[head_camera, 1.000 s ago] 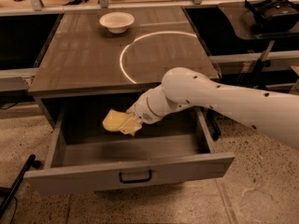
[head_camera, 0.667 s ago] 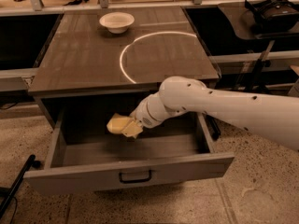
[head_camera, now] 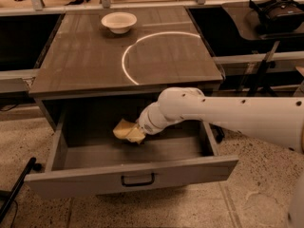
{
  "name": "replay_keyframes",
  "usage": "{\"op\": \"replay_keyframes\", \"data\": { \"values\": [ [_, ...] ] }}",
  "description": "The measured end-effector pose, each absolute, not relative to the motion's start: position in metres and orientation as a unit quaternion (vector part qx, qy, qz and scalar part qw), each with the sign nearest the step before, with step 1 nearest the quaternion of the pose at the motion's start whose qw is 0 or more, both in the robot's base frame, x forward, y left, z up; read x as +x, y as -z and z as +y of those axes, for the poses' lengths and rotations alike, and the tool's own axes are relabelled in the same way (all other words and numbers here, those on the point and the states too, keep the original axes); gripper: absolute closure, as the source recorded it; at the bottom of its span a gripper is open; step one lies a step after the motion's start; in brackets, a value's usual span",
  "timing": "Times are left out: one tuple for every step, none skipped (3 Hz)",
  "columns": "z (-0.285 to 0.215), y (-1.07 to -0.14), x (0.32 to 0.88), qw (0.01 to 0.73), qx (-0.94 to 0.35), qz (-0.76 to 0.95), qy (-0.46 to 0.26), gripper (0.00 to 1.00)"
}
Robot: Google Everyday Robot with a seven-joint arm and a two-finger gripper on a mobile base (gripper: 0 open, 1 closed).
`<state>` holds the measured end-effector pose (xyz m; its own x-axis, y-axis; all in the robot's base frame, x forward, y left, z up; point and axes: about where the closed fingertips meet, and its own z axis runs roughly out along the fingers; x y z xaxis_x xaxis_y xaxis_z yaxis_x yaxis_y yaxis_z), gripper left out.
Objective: Place sponge into top drawer
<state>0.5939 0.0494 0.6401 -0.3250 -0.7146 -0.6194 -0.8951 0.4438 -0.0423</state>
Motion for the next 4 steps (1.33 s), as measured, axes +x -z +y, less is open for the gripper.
{"op": "replay_keyframes", "data": {
  "values": [
    [0.040, -0.632, 0.597, 0.287, -0.486, 0.812, -0.147, 0.51],
    [0.031, -0.630, 0.599, 0.289, -0.472, 0.821, -0.140, 0.28],
    [0.022, -0.631, 0.599, 0.293, -0.462, 0.824, -0.143, 0.05],
    [0.015, -0.639, 0.595, 0.308, -0.453, 0.819, -0.171, 0.00]
  ]
}}
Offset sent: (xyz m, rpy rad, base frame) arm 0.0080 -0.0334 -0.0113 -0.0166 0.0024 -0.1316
